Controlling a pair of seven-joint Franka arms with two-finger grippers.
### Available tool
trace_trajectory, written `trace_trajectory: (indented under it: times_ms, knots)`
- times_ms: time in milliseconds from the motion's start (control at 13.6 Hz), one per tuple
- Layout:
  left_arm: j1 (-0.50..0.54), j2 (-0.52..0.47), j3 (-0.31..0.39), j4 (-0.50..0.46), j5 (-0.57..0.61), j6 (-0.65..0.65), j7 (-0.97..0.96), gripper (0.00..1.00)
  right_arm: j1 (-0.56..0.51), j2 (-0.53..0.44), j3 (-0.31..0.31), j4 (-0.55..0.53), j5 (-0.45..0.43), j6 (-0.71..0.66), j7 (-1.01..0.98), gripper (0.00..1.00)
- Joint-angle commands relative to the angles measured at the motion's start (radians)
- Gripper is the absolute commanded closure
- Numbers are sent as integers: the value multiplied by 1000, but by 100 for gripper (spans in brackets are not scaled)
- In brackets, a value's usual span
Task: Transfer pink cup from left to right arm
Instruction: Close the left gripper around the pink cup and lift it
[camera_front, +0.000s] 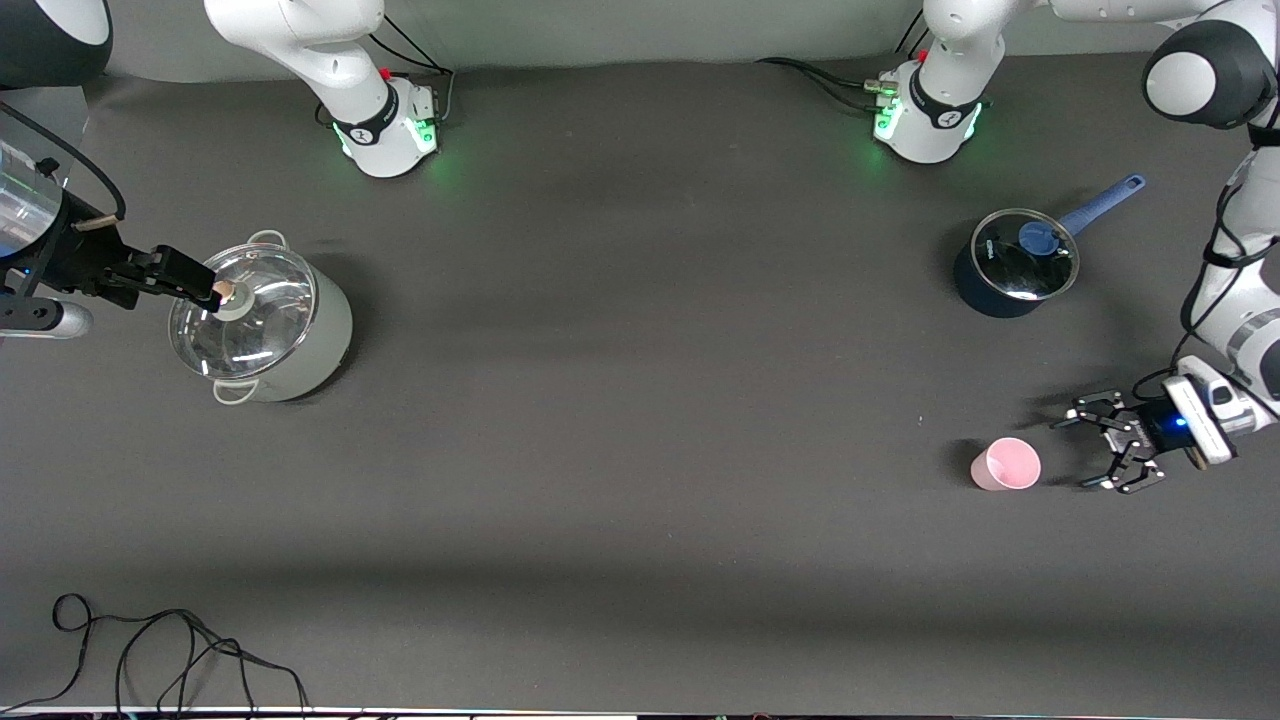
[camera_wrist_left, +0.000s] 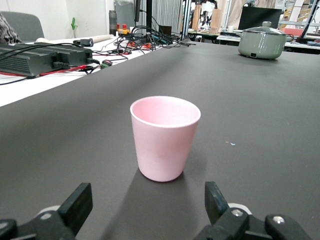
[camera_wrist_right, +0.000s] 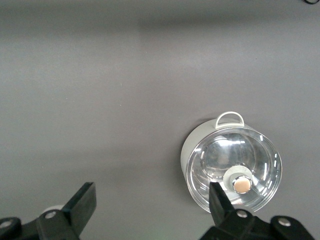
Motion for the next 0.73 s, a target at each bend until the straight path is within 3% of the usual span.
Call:
trace_trajectory:
  times_ms: [0,220,659]
  knots:
    - [7,8,-8,-22,-32,1,87,1,6,3,-4,16,-5,-16,-14,0]
    - [-10,22,-13,-69,-119,42,216,1,6,3,-4,15,-5,-16,-14,0]
    - [-73,20,-27,-122,-216,68,225,1,6,3,-5,15,-5,-16,-14,0]
